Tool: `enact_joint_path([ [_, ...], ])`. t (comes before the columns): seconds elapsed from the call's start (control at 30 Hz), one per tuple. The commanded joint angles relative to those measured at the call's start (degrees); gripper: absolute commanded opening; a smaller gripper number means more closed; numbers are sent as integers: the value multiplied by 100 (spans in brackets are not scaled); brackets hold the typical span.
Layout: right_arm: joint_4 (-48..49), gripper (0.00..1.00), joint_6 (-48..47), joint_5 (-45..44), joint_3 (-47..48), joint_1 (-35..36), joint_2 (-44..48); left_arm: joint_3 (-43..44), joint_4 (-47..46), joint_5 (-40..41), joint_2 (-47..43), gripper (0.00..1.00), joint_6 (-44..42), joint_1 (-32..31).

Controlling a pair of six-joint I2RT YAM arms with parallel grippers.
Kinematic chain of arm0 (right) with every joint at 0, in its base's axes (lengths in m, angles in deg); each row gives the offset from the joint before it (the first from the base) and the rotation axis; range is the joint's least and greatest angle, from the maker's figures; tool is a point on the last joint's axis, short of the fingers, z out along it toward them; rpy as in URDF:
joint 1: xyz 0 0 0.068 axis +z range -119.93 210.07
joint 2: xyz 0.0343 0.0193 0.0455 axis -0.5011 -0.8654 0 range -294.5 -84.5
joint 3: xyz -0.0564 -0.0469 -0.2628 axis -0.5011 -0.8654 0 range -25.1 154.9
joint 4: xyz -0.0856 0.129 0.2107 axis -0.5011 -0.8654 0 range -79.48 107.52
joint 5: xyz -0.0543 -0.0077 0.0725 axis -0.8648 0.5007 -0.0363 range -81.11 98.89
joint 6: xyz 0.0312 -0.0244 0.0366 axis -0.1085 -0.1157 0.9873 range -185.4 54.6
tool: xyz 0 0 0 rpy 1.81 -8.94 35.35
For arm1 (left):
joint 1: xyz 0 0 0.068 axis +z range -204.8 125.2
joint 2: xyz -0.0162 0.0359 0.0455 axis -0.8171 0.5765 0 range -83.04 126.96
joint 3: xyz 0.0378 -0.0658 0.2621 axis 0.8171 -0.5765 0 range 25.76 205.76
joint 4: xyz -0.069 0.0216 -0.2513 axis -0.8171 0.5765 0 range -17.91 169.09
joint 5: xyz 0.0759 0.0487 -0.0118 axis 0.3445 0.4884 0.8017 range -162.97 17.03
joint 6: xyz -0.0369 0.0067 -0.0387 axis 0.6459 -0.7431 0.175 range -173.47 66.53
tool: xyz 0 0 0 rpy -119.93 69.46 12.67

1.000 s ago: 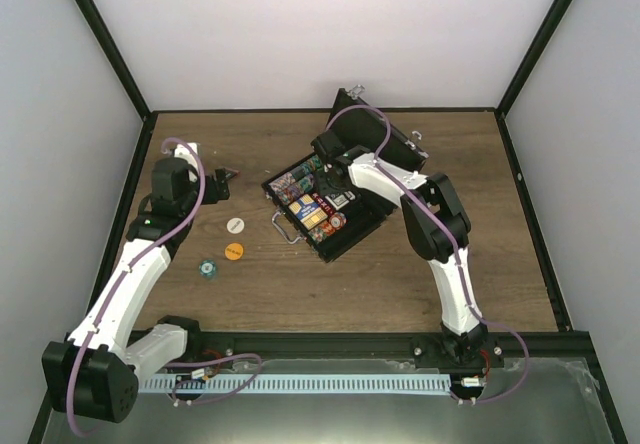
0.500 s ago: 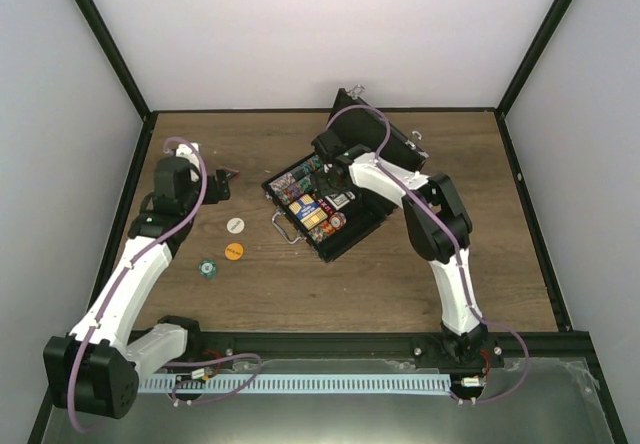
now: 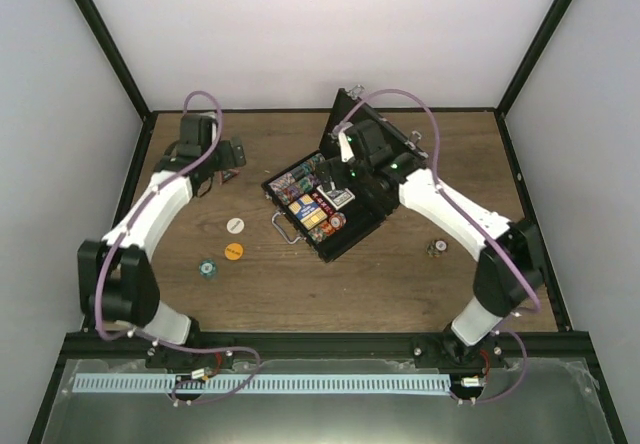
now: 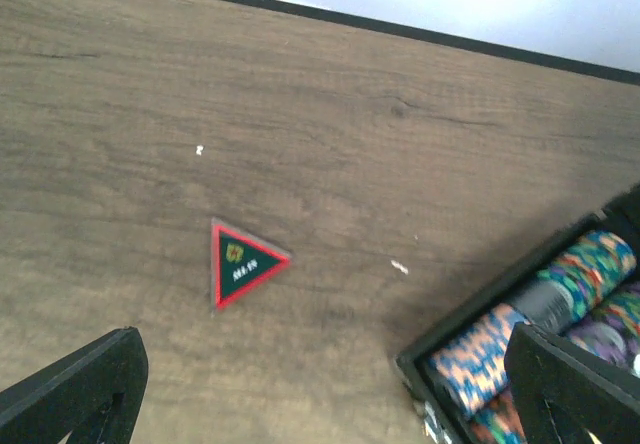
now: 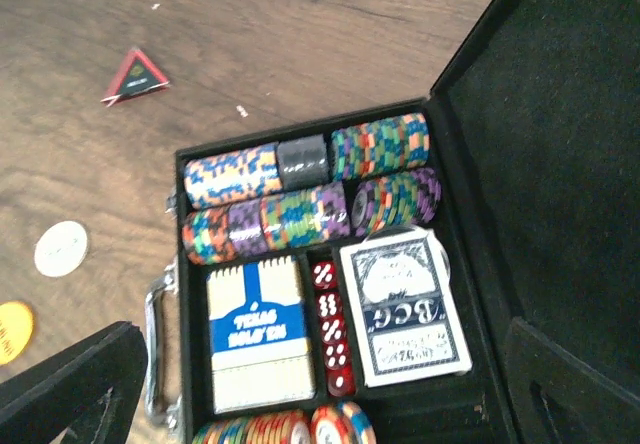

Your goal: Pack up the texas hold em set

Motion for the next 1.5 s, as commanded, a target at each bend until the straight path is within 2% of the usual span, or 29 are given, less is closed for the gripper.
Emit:
enact_joint_path([
  [0.0,632,100,-145,290,-820,-32,738,822,516,130,1038,100,166,116],
  [0.27,1312,100,-73,164,-1807,-33,2186,1971,918,30,2880,100,134,404],
  [0.53,1324,100,-35,130,-2139,-33,2554,2448,906,-37,3715,100,130,591],
  [0.77,1388,100,26,210,-2220,-30,2491,2577,942,-142,4044,97,-111,638],
  [0.93,1375,100,49,180,-2227,-33,2409,2598,1039,-125,4202,89,-287,633],
  [1.47,1381,100,89,149,-2325,-30,2363,2620,1127,-26,4428,86,-675,528],
])
